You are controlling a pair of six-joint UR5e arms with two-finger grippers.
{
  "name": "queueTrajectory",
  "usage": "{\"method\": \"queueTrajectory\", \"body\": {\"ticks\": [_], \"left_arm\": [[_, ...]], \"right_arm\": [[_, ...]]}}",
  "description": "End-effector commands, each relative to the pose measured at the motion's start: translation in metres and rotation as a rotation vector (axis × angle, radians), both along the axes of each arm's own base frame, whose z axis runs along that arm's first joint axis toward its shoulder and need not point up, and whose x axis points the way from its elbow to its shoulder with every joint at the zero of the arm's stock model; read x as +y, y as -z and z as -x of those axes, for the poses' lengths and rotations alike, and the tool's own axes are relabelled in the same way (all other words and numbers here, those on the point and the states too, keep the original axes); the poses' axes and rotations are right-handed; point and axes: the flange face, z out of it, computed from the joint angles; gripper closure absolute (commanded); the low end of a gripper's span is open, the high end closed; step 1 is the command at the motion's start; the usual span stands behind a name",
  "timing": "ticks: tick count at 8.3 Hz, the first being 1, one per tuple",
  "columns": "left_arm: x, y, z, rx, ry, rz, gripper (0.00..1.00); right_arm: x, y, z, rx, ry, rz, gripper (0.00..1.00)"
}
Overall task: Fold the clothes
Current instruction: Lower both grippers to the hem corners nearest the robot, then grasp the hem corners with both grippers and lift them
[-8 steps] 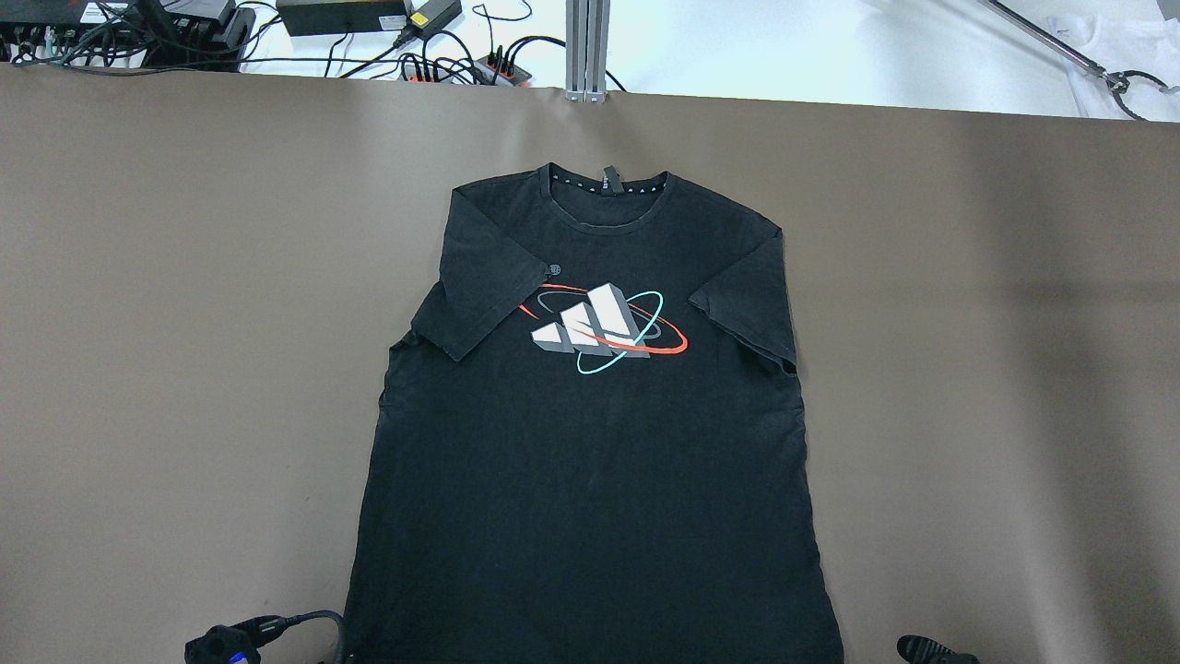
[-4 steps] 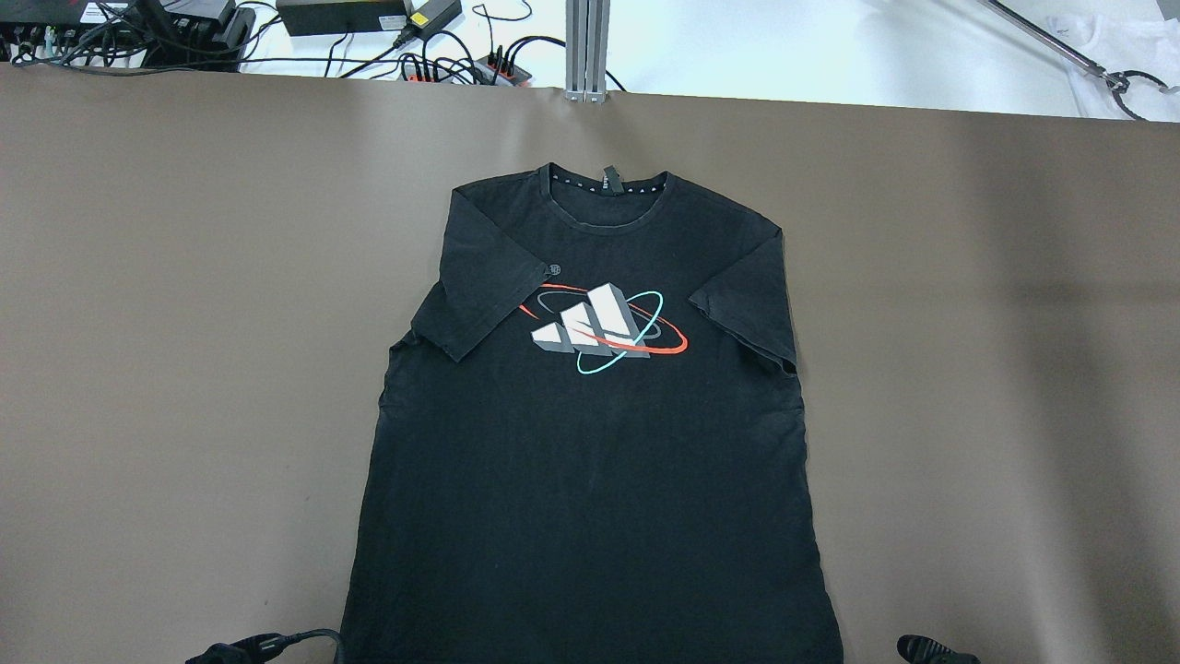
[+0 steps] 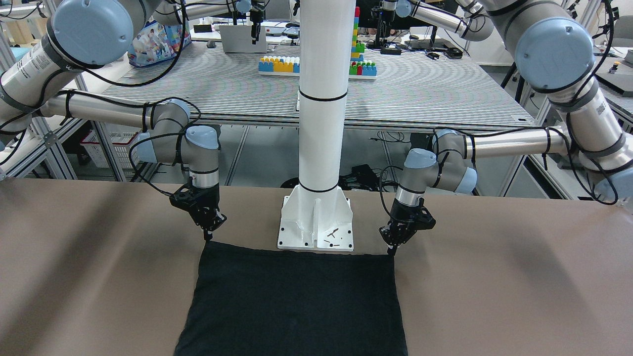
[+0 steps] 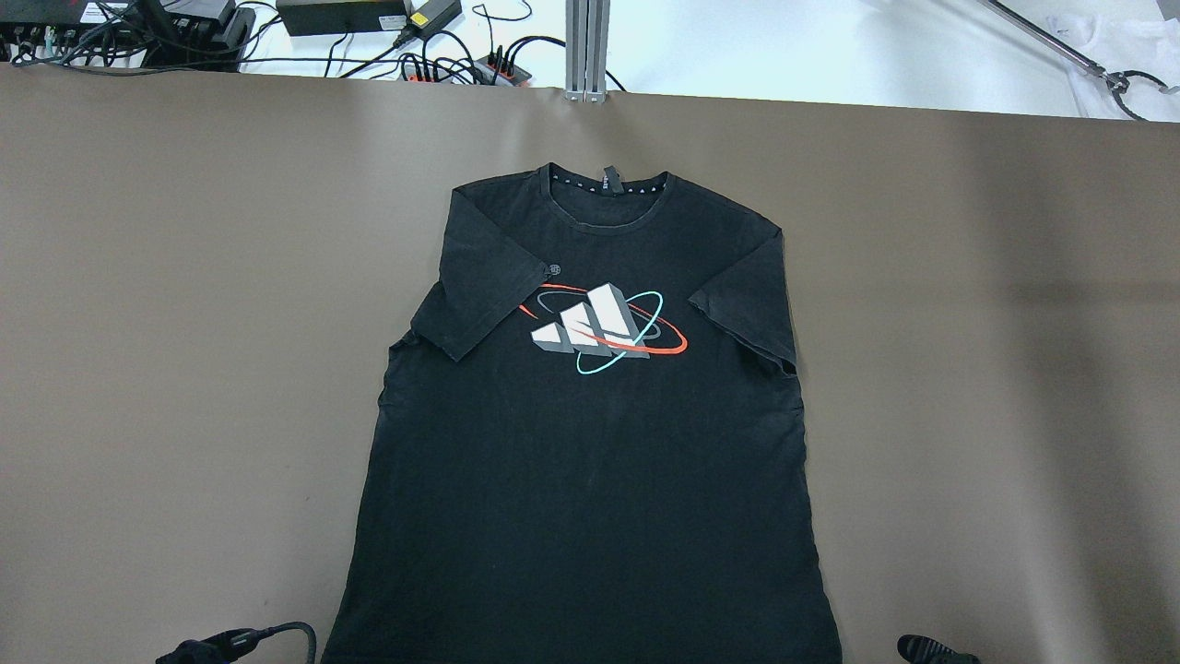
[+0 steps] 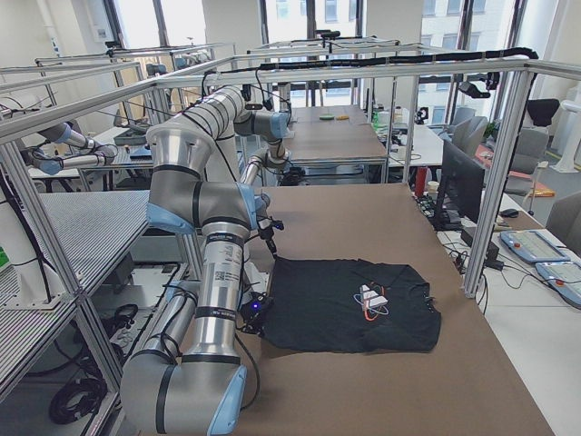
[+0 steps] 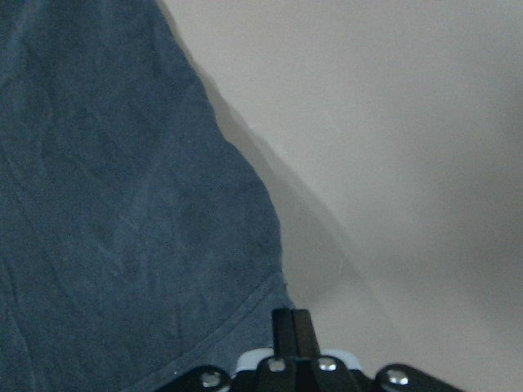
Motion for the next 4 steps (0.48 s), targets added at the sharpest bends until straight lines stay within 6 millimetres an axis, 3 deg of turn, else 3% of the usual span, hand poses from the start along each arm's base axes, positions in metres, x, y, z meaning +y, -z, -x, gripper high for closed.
{"method": "queueTrajectory", "body": {"ticks": [1,3,4], "left_arm": [[-0.004,0.007,0.029,0.01,0.0,0.003,1.0],[-0.006,0.037,0.044,0.074,-0.002,0.016,1.0],[-0.008,0.061,0.059,0.126,-0.004,0.024,1.0]], "right_arm": [[0.0,0.0,0.0,0.0,0.0,0.0,1.0],[-0.001,0.015,-0.008,-0.03,0.004,0.005,1.0],[-0.003,0.038,-0.025,-0.075,0.014,0.026,1.0]]}}
